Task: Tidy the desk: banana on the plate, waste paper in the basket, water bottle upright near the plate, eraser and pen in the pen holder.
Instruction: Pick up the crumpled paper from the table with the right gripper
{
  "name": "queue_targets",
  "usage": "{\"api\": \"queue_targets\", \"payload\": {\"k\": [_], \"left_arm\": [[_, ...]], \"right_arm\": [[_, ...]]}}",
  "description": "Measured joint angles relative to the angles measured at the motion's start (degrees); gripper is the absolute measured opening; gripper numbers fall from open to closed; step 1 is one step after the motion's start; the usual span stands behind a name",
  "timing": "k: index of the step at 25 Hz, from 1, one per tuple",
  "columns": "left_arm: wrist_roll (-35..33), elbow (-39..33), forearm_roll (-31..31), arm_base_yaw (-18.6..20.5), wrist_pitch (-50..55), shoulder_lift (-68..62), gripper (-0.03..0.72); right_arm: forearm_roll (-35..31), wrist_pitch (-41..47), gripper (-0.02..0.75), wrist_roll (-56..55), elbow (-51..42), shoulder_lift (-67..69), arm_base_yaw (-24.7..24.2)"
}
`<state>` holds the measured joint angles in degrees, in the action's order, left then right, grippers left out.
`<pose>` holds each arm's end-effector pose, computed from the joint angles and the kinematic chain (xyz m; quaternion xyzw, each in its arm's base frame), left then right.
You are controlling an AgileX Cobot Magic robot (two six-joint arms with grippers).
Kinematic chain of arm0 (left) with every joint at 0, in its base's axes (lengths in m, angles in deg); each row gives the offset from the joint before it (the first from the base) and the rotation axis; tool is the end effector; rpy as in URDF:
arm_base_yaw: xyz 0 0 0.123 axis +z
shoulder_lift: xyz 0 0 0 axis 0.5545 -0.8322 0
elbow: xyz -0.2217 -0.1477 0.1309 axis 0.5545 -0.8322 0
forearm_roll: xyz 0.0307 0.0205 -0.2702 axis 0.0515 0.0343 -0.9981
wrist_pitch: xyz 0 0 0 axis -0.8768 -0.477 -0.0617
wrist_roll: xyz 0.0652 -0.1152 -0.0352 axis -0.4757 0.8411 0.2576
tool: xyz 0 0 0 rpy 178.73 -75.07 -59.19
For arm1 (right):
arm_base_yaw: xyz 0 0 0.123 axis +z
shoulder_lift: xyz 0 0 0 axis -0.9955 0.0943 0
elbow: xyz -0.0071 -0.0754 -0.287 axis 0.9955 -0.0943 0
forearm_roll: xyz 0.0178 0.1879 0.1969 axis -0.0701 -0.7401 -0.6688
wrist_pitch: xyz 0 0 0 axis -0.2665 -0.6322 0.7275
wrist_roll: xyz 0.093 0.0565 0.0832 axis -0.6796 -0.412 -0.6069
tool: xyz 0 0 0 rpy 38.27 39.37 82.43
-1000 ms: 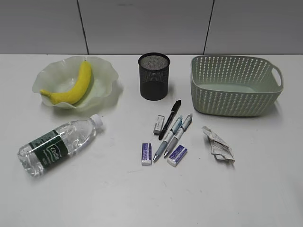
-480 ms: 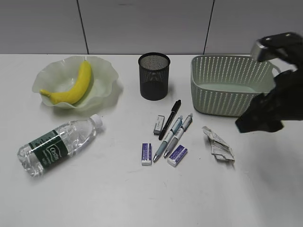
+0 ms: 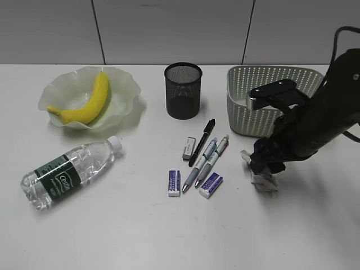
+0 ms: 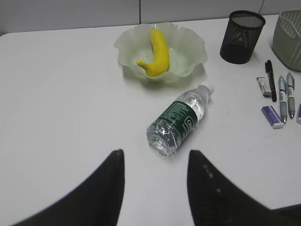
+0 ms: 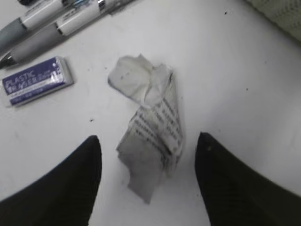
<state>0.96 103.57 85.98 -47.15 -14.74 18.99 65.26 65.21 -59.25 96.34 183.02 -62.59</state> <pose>0.0374 -0.0066 0.2797 0.0619 0.8388 -0.0772 0.5354 0.3176 0.1420 0.1015 -0.2432 0.9512 0.0712 0.1763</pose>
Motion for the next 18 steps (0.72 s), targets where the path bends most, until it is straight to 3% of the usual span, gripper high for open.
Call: {"api": "queue_targets", "payload": {"k": [7,9,12,18], "left_arm": [[0.0,0.0,0.0,0.0,0.0,0.0,0.330],[0.0,0.0,0.0,0.0,0.0,0.0,0.330],[0.0,0.0,0.0,0.0,0.0,0.0,0.330],[0.0,0.0,0.0,0.0,0.0,0.0,0.330]], "right_arm": [[0.2,-2.3,0.511,-0.4,4.1,8.7,0.0],[0.2,-1.5,0.453,-0.4,4.8,10.6,0.0],[0.2,0.4,0.218,-0.5,5.5,11.3,0.0],[0.3,6.1,0.191,-0.5,5.6,4.3,0.0]]}}
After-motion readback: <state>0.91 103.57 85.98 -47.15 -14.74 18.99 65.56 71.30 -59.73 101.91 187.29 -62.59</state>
